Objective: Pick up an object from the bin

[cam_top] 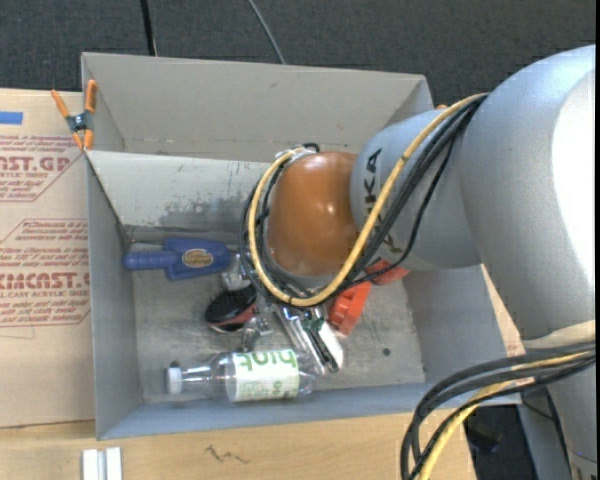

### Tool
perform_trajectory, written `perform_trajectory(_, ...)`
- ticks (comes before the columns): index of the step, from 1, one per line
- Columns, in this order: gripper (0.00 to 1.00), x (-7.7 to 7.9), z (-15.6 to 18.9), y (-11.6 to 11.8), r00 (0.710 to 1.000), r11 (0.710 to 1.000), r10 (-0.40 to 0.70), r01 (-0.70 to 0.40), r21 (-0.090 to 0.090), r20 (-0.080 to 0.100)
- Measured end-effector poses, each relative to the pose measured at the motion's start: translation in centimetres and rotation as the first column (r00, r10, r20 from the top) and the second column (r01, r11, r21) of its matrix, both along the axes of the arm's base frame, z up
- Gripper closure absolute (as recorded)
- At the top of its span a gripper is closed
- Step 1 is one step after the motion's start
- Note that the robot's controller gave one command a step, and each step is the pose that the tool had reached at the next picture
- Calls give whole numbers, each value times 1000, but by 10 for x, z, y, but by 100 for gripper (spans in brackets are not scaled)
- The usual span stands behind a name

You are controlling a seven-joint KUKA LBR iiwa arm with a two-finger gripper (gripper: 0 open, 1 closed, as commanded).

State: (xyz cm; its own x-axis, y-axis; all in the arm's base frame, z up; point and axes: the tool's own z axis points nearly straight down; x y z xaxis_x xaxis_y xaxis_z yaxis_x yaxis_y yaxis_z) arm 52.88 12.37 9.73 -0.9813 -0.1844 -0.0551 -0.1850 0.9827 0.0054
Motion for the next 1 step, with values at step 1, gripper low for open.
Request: perform_trajectory(1, 100, -1, -10, 2, 997, 997, -80, 80, 6, 1)
